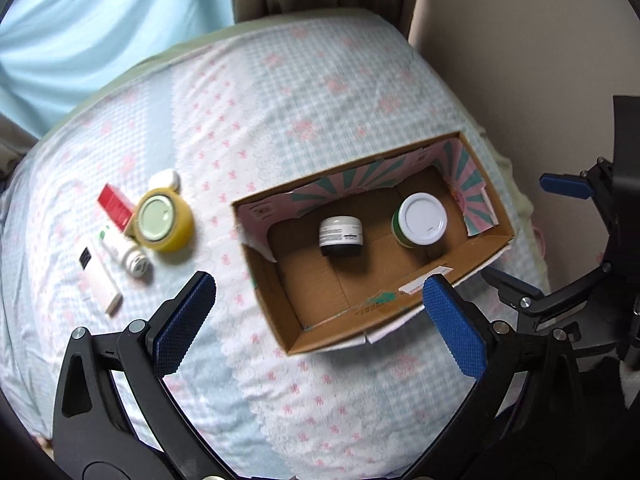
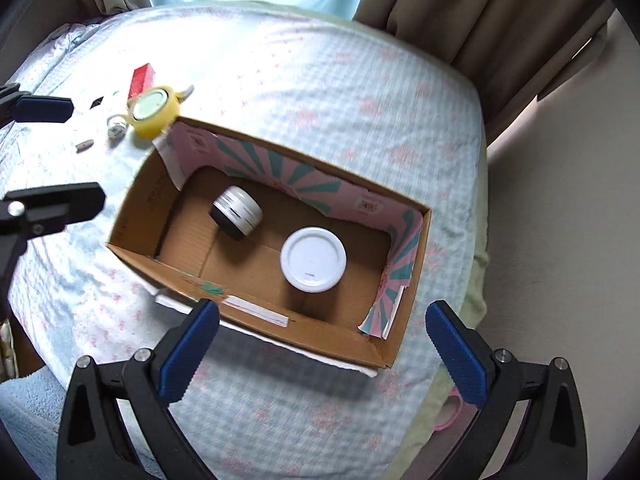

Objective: Organize rigid objects
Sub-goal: 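Lower both jars into the box and open both tools, then move both tools back toward the remaining items on the bed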

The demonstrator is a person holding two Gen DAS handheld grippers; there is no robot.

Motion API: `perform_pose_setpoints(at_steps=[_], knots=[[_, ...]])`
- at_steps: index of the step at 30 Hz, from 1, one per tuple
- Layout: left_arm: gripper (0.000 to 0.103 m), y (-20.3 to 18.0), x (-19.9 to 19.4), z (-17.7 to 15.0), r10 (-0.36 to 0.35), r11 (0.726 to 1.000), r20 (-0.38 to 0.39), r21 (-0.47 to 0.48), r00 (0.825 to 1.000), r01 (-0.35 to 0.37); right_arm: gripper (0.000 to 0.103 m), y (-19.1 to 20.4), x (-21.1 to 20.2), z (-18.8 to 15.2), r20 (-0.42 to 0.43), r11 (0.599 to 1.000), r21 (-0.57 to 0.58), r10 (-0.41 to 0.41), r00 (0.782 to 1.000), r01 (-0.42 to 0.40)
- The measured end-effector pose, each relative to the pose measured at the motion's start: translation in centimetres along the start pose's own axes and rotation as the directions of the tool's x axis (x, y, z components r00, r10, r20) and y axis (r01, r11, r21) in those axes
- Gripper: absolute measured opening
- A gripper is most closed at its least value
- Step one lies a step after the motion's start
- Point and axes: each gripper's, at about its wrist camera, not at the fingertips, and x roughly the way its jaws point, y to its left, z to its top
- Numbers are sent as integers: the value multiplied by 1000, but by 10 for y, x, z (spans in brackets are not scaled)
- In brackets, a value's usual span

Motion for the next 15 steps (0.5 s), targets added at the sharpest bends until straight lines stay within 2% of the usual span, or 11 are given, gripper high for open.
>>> perform_pose_setpoints(at_steps=[5, 9, 15], knots=[[103, 49, -61, -34, -20, 998, 92, -57, 996, 25, 103, 37, -46, 11, 66, 996, 64, -58, 996, 54], [103, 98, -97, -65, 2, 995, 152, -97, 988, 13, 103, 81, -88, 17, 171, 992, 108, -75, 982, 57], [103, 178, -126, -106, 52, 991, 171, -130, 984, -30, 103, 148, -116, 31, 225, 963, 266, -14, 974, -47]])
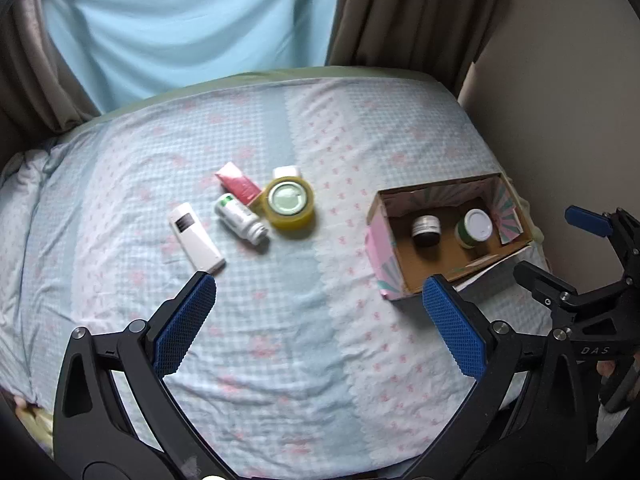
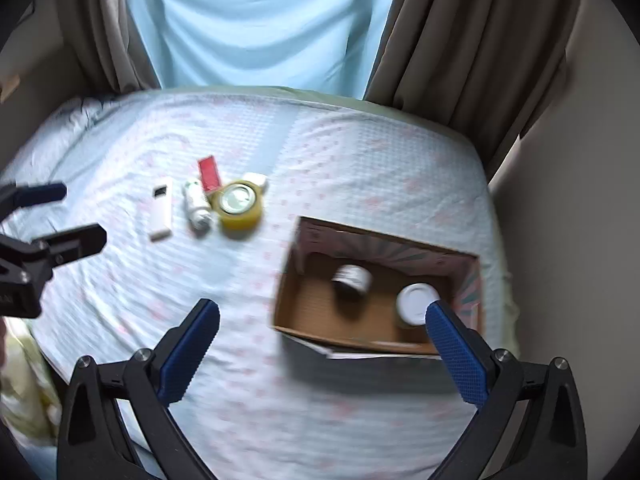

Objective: Organize rigid objects
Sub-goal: 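Move both tools back toward the remaining items on the bed, then grasp the white pill bottle with the left tool while the right grasps the yellow tape roll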

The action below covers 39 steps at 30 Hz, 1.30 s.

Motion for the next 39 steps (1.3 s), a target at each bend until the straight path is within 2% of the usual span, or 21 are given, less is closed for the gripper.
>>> perform_pose_setpoints(at_steps=[6, 8, 9, 10, 13, 17, 22, 26, 29, 33, 36, 39], knots=[[103, 89, -1, -10, 19, 999, -5, -35, 1000, -20, 103, 64, 0, 10, 33, 988, 146, 37, 999, -42], [103, 113, 1, -9, 0, 999, -3, -43, 1000, 0, 103, 81, 4, 17, 45, 984, 175, 35, 998, -42], [103, 124, 4, -6, -59, 998, 6, -2, 998, 59, 103, 87, 6, 20, 50, 982, 184, 28, 998, -37], [103, 134, 7, -4, -67, 998, 3, -5, 998, 67, 103, 93, 8, 24, 58, 981, 193, 21, 998, -32], [103, 156, 22, 6, -85, 996, -13, -28, 996, 85, 103, 109, 19, 36, 89, 974, 226, 13, 996, -33], [103, 173, 53, 25, -151, 986, -55, -77, 987, 147, 103, 122, 39, 55, 125, 975, 222, 5, 992, -33], [103, 182, 120, 49, -276, 948, -141, -200, 951, 246, 103, 124, 79, 71, 130, 985, 170, 20, 991, -43], [103, 178, 182, 65, -340, 916, -220, -298, 914, 269, 103, 124, 127, 78, 113, 992, 122, 24, 993, -38], [102, 171, 234, 75, -353, 908, -294, -336, 888, 249, 103, 127, 166, 81, 88, 996, 88, 19, 996, -27], [101, 163, 302, 82, -369, 900, -392, -376, 843, 220, 103, 128, 218, 83, 60, 996, 84, 15, 998, -20], [97, 158, 341, 79, -351, 905, -452, -389, 820, 173, 103, 126, 253, 81, 56, 992, 121, 24, 998, -31], [96, 154, 368, 75, -327, 910, -486, -394, 811, 130, 103, 124, 282, 76, 55, 987, 158, 16, 998, -25]])
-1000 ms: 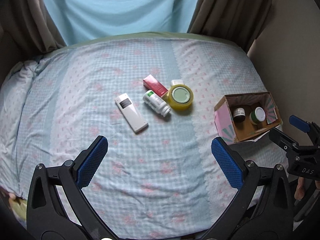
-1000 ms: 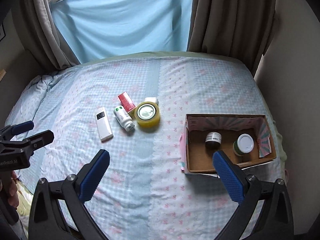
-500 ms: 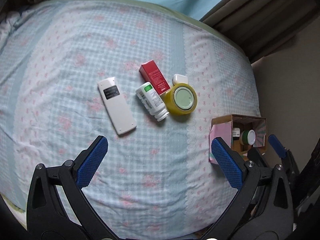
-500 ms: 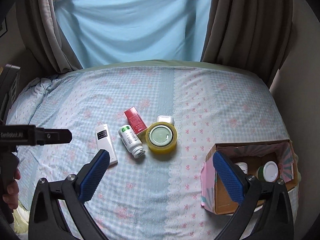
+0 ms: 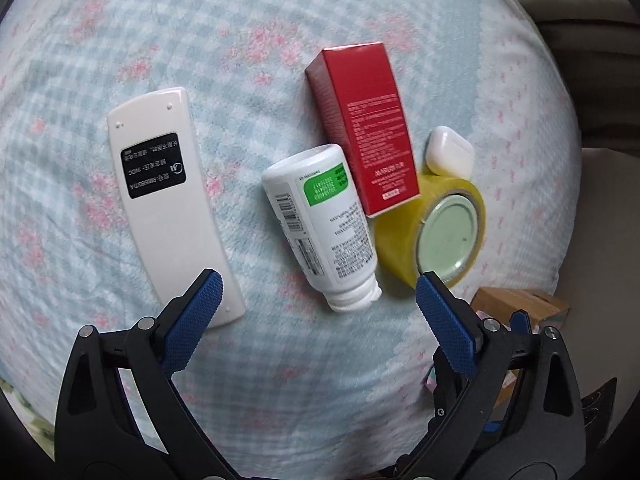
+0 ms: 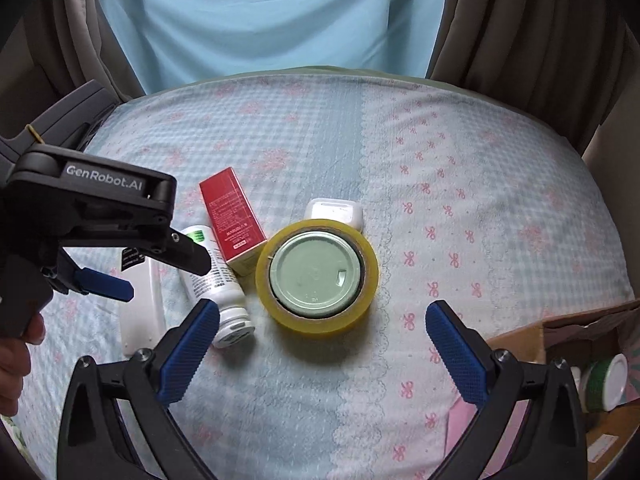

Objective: Organize rigid objects
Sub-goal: 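Grasp the white pill bottle with the left tool while the right grasps the yellow tape roll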

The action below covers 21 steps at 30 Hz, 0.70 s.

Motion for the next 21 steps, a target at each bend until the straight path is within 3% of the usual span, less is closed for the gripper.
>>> perform_pose_setpoints(at_steps=[6, 12, 21], knots=[[88, -11, 24, 12, 74, 997, 17, 10, 997, -74, 103, -3, 37, -10, 17, 997, 81, -1, 1000, -1], [75, -31, 40, 9, 174, 979, 46, 95, 984, -178, 103, -6, 58, -12, 36, 994, 111, 7, 999, -11], [63, -44, 52, 5, 194, 965, 58, 166, 979, -201, 103, -4, 75, -14, 89, 994, 95, 38, 995, -47]])
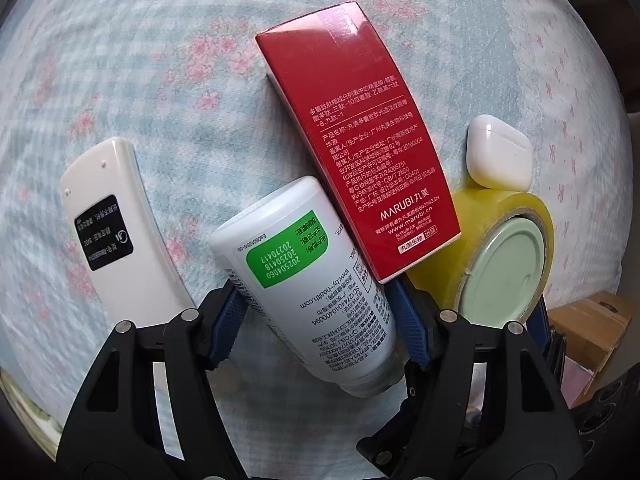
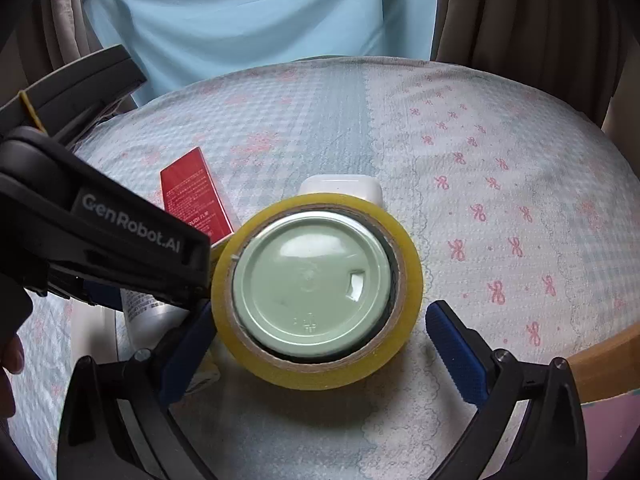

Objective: Organize rigid objects
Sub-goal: 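Grasp the white pill bottle with the left tool while the right grasps the yellow tape roll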

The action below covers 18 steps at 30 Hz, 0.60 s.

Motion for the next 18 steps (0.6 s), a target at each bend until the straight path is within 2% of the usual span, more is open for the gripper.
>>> perform_pose_setpoints(at_steps=[7, 11, 18], knots=[[59, 1, -7, -1, -5, 1000, 29, -9, 1000, 5, 103, 5, 12, 3, 43, 997, -70, -31, 999, 34], [57, 3, -13, -4, 0, 1000, 43, 3, 999, 0, 97, 12, 15, 10, 61, 988, -146, -36, 997, 45], [54, 12, -30, -10, -2, 1000, 71, 6, 998, 2, 96, 9, 6, 12, 57, 990, -139, -23, 998, 31]])
